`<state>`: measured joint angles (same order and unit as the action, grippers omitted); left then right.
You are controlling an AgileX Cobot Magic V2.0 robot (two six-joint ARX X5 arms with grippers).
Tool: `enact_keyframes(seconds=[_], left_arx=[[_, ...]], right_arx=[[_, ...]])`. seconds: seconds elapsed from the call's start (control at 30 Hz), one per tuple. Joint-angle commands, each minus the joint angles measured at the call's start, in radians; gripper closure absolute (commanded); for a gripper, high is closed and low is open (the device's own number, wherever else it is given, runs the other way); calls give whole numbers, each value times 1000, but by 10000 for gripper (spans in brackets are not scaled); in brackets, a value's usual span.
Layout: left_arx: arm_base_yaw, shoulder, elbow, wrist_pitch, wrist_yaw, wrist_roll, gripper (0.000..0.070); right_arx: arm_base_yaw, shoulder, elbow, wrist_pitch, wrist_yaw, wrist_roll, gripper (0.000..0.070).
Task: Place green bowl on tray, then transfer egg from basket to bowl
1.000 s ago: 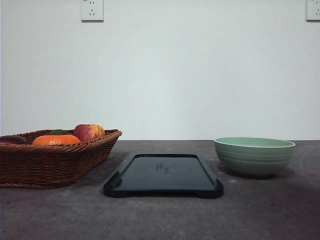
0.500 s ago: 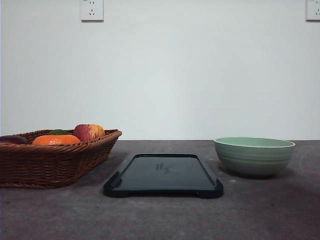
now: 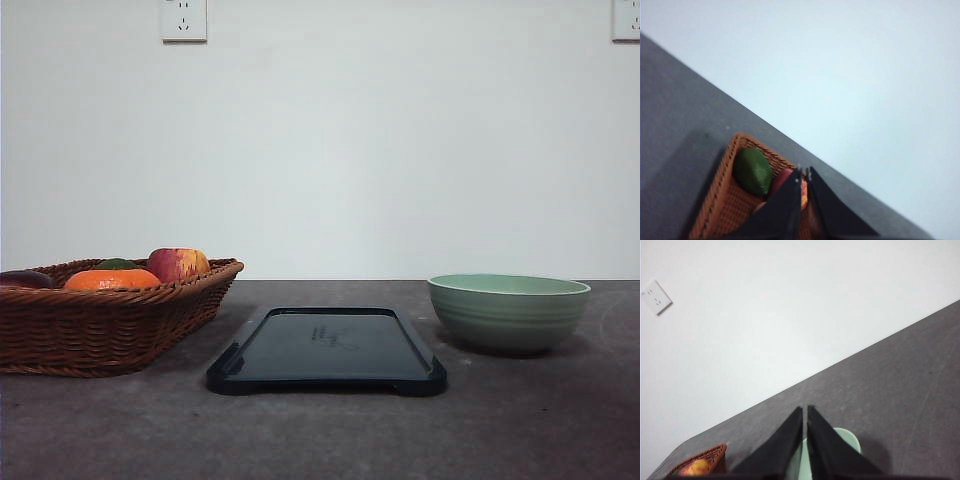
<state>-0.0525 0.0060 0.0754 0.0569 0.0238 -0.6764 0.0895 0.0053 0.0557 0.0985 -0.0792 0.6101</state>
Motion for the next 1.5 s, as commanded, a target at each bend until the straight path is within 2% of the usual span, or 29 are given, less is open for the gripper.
enact_keyframes(seconds=[0.0, 0.1, 0.23, 0.5, 0.67, 0.87, 1.17, 1.23, 1.3, 1.4, 1.43, 1.47], left_arx=[[1, 6, 58, -27, 1, 79, 693], [1, 41, 151, -144, 3, 124, 693], [0, 115, 272, -283, 20, 171, 693], [0, 328, 469, -426, 197, 287, 693], [0, 490, 566, -534, 266, 374, 693], [-2, 682, 685, -690, 269, 468, 693], [-2, 872, 823, -809, 270, 484, 691], [-2, 891, 834, -800, 270, 490, 661], [-2, 896, 837, -785, 270, 493, 564], [-2, 896, 837, -773, 270, 493, 403], [-2, 896, 837, -772, 270, 493, 373], [-2, 896, 837, -773, 270, 493, 353]], right_arx=[[0, 12, 41, -15, -5, -18, 694], [0, 50, 108, -92, -25, -35, 694], [0, 142, 204, -155, -69, -107, 694], [0, 392, 395, -283, -205, -301, 694], [0, 534, 481, -352, -265, -393, 694], [13, 679, 558, -447, -286, -414, 694], [38, 826, 634, -578, -282, -417, 694], [39, 836, 635, -577, -283, -422, 691], [39, 837, 635, -577, -283, -439, 617], [39, 836, 635, -575, -280, -442, 383], [39, 836, 636, -575, -280, -442, 349], [39, 836, 637, -575, -280, -442, 347]])
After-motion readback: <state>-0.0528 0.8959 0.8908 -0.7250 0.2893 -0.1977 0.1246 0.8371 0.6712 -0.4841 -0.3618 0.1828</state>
